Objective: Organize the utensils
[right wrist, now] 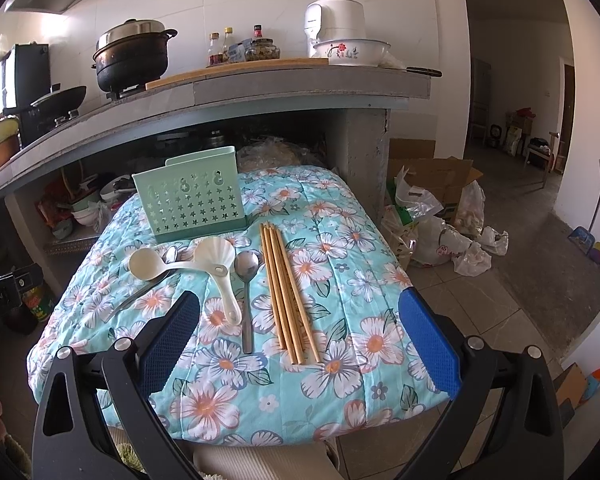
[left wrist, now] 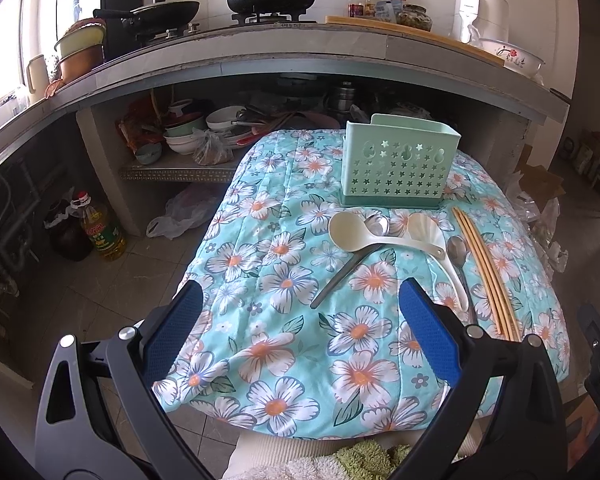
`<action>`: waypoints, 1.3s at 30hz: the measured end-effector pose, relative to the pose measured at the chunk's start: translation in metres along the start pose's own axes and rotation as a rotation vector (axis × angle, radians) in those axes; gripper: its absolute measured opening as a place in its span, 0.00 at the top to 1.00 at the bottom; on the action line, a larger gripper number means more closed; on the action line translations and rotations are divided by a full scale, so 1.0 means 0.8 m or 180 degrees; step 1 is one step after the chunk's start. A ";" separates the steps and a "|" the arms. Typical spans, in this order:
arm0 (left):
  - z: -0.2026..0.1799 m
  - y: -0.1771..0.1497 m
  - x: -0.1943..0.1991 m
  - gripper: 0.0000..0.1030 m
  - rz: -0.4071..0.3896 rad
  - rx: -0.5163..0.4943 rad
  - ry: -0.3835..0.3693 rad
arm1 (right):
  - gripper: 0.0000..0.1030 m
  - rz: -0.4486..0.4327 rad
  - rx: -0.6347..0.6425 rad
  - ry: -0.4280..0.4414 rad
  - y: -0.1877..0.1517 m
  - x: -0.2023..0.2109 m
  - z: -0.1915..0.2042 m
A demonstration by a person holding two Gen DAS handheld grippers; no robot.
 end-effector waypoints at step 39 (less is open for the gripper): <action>0.013 0.048 -0.185 0.08 0.0678 0.0246 -0.1185 | 0.06 0.0235 0.0488 0.0348 0.051 -0.137 0.080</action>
Point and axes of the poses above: each gripper's, at about its wrist camera, not at the fingertips, and x roughly against the way its jaws point, z to its left, y to its top, the point moved 5 cm from there along -x, roughly the way its jaws point, and after that the axes turned 4 degrees about z, right-handed, at the moved point
